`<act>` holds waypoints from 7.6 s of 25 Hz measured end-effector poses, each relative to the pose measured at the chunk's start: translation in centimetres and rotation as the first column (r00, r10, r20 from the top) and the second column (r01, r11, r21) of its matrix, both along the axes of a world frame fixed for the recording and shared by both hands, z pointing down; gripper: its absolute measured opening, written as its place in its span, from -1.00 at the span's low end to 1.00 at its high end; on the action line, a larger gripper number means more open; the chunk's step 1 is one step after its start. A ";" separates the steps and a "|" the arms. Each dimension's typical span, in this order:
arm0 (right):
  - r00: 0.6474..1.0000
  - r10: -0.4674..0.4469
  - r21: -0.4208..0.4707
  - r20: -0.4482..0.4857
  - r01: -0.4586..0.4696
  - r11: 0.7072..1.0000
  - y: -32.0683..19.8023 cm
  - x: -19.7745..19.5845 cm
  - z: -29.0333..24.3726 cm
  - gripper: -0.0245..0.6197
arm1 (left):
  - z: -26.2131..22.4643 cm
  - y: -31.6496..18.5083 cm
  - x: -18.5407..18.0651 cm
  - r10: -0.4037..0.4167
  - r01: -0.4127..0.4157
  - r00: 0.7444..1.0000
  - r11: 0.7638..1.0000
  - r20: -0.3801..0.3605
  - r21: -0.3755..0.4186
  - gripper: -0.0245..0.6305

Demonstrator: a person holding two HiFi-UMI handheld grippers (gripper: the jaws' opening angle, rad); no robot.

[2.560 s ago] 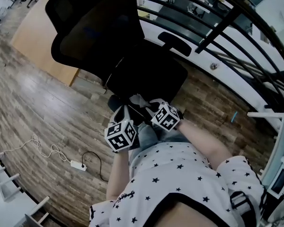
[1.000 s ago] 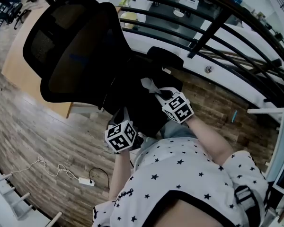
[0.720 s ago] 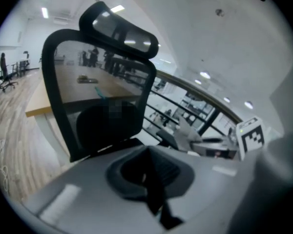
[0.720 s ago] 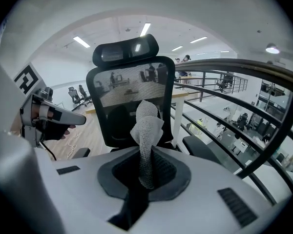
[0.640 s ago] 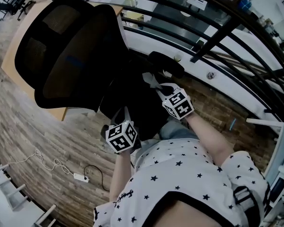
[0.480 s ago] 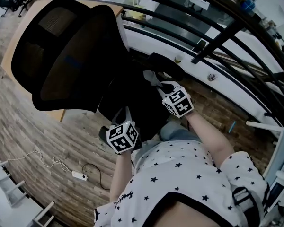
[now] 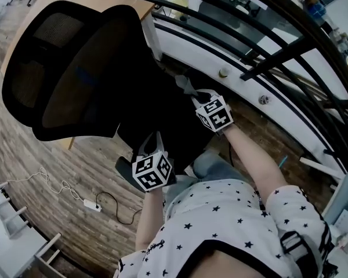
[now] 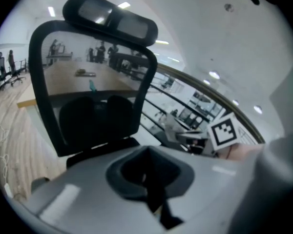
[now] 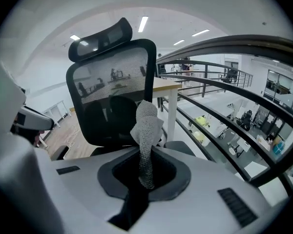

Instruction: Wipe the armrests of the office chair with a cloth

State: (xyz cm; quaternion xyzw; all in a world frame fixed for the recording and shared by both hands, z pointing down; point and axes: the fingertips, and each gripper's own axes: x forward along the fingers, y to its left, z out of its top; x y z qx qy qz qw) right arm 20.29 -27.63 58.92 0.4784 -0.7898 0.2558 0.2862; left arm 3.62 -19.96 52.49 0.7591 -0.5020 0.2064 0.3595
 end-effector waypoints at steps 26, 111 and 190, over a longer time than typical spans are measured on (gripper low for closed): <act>0.997 -0.051 -0.166 -0.064 0.040 0.985 -6.8 2.9 10.2 -0.81 | 4.0 -1.4 1.8 -0.057 0.062 0.997 0.990 0.049 -0.126 -0.92; 0.954 0.216 -0.244 -0.208 -0.264 0.933 10.1 15.9 11.3 -0.81 | 2.3 3.4 8.8 0.198 -0.197 0.980 0.976 -0.007 -0.090 -0.92; 0.986 -0.010 0.209 0.167 -0.026 0.978 32.3 -4.5 -12.4 -0.81 | -5.8 24.4 -3.5 -0.087 0.087 0.996 0.982 -0.011 0.166 -0.92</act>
